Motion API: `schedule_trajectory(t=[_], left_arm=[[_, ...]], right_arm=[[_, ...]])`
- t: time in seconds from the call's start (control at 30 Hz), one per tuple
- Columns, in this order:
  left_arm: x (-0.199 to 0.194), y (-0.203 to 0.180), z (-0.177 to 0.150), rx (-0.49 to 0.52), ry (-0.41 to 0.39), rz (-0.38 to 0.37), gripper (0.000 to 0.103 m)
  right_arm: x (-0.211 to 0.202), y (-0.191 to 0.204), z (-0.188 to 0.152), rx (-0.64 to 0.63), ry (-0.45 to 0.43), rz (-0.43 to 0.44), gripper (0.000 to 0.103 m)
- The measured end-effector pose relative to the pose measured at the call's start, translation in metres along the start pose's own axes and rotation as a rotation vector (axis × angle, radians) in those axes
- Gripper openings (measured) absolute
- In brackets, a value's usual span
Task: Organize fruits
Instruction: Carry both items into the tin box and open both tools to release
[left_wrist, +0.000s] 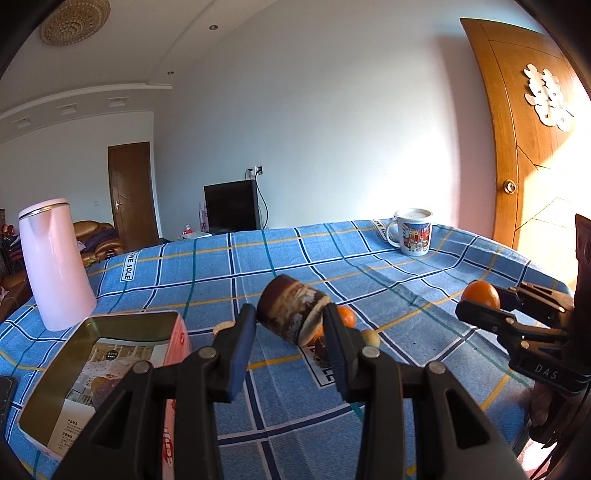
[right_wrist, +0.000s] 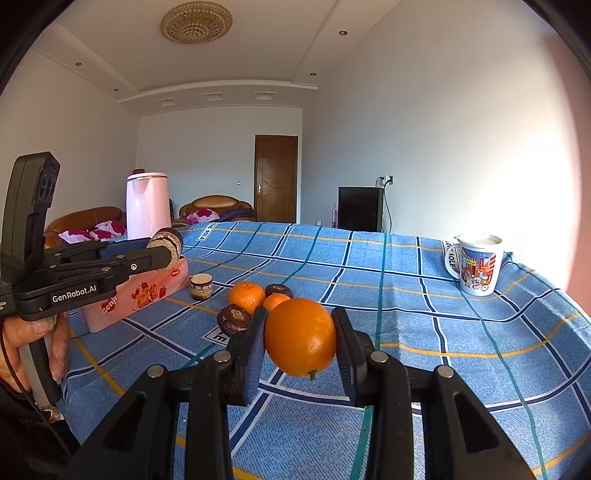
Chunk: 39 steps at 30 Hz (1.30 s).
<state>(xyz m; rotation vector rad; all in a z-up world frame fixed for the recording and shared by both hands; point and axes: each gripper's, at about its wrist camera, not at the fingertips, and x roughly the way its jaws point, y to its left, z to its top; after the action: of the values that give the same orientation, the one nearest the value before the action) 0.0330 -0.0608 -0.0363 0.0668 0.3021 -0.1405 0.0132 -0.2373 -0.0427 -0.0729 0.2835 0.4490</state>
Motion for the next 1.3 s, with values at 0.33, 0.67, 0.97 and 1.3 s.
schedule_trajectory(t=[0.33,0.67,0.97,1.3], left_arm=[[-0.008,0.009,0.002,-0.01,-0.018,0.029,0.039],[-0.015,0.043,-0.002,-0.08,-0.007,0.071,0.039],[-0.03,0.105,-0.006,-0.179,0.0,0.182,0.039],[-0.038,0.169,-0.021,-0.279,0.049,0.273,0.039]], right_arm=[[-0.003,0.01,0.01,-0.016,-0.018,-0.01,0.037],[0.012,0.041,0.032,-0.036,-0.015,0.087,0.037],[0.042,0.091,0.053,-0.071,0.015,0.218,0.037],[0.075,0.148,0.065,-0.104,0.075,0.345,0.037]])
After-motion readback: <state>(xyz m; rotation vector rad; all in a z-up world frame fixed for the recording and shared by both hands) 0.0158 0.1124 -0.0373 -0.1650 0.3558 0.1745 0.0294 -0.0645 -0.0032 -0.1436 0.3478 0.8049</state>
